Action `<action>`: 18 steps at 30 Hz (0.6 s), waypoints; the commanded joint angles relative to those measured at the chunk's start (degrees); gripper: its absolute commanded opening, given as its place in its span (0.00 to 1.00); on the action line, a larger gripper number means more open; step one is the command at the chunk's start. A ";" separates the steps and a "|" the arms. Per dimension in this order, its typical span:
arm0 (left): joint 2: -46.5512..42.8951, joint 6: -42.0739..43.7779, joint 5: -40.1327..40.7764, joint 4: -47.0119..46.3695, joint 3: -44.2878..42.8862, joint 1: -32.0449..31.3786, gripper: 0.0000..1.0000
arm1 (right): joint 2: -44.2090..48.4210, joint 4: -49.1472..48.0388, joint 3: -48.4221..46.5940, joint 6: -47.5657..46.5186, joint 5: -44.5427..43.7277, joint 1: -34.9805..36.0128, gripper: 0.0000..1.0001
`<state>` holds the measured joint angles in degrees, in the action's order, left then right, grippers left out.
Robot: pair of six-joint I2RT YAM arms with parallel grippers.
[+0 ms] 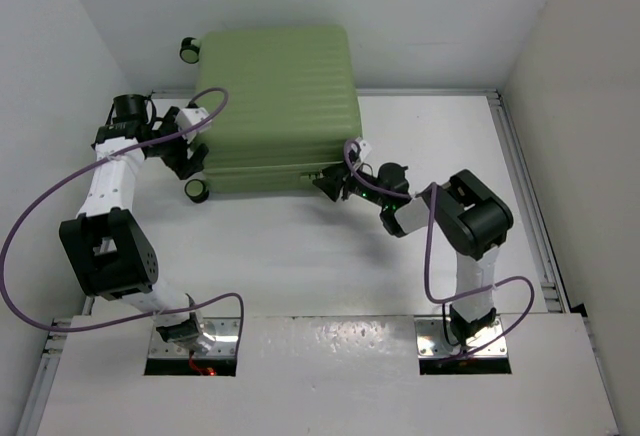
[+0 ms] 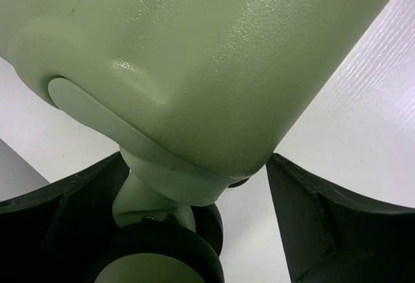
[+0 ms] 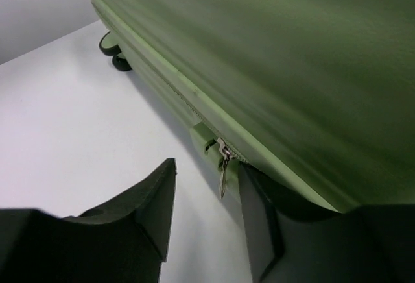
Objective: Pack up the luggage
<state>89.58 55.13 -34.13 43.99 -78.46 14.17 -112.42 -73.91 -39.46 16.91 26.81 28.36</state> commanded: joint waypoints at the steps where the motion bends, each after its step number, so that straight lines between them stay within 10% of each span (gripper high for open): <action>1: 0.86 -1.78 -4.37 3.47 0.76 -2.05 0.89 | -2.45 -4.31 -5.71 -0.91 -4.92 0.21 0.43; 11: 1.39 -2.31 -4.37 2.95 0.23 -2.05 0.89 | -3.95 -4.58 -7.21 -0.82 -8.00 1.17 0.02; 18: 2.00 -5.21 -1.92 1.81 1.63 -2.05 0.78 | -0.43 -4.66 -2.82 -3.46 -10.90 1.00 0.00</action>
<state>89.91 52.56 -33.85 43.24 -78.46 14.00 -115.13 -74.17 -42.35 16.91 22.20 29.17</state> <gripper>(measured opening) 0.879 0.003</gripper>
